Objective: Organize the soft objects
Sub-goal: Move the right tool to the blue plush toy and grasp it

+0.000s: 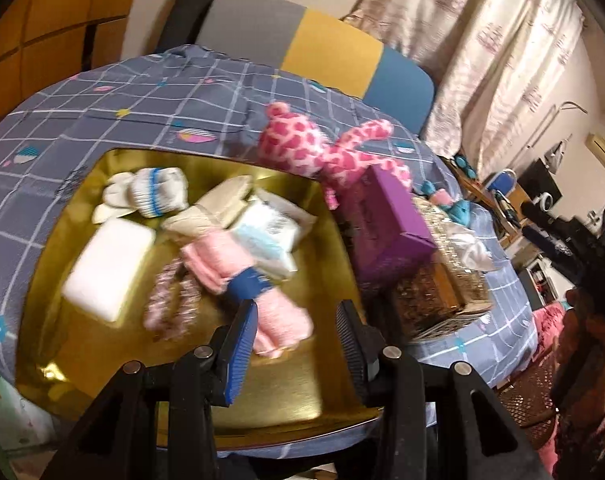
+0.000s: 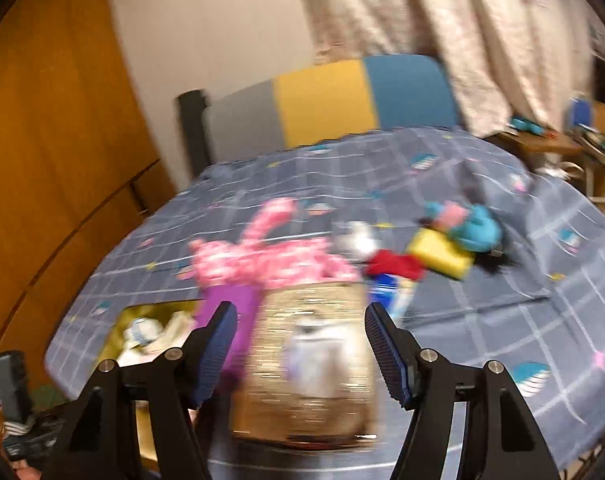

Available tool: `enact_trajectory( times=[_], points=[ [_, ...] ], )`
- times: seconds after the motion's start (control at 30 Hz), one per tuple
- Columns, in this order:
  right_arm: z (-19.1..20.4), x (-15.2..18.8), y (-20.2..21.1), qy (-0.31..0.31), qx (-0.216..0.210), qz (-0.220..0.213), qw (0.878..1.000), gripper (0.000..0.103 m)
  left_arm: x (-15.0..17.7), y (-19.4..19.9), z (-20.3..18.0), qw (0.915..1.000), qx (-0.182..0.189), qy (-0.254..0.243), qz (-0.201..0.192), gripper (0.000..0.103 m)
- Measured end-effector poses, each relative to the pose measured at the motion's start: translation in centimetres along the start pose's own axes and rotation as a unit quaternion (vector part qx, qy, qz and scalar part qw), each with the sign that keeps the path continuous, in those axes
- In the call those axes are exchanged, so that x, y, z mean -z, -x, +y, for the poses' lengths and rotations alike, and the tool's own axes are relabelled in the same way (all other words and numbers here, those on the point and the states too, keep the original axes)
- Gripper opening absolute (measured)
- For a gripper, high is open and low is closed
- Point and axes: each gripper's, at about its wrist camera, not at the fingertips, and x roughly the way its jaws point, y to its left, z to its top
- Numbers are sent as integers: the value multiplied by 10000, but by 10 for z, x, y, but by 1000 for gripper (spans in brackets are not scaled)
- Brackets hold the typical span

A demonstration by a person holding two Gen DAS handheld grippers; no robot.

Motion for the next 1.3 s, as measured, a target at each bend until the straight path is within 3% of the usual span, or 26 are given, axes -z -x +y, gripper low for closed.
enact_trajectory(
  times=[0.27, 0.53, 0.6, 0.77, 0.83, 1.0, 1.13, 1.23, 1.27, 1.3],
  points=[
    [-97, 19, -6, -596, 732, 335, 9950, 67, -10, -20, -58, 9982, 375, -399, 241, 42],
    [-171, 26, -44, -451, 1138, 692, 9901, 70, -24, -42, -118, 9939, 535, -883, 386, 42],
    [-189, 21, -55, -461, 1154, 765, 9893, 79, -27, -48, -130, 9928, 544, -982, 410, 42],
    [-225, -6, -87, -565, 1140, 797, 9887, 80, -33, -63, -155, 9901, 498, -1204, 514, 42],
    [-230, -22, -97, -482, 1133, 688, 9900, 81, -35, -69, -162, 9898, 483, -1221, 547, 42],
    [-233, -67, -142, -16, 1399, 439, 9892, 96, -44, -78, -175, 9894, 433, -1237, 621, 42],
    [-245, -85, -191, 36, 1533, 731, 9855, 96, -51, -79, -183, 9889, 352, -1309, 609, 42],
    [-255, -83, -216, -84, 1467, 988, 9842, 86, -58, -81, -189, 9885, 335, -1329, 642, 42],
    [-258, -80, -223, -106, 1402, 1085, 9841, 69, -61, -83, -192, 9882, 354, -1329, 673, 42],
    [-259, -77, -227, -109, 1375, 1165, 9836, 67, -63, -84, -194, 9879, 387, -1332, 689, 42]
  ],
)
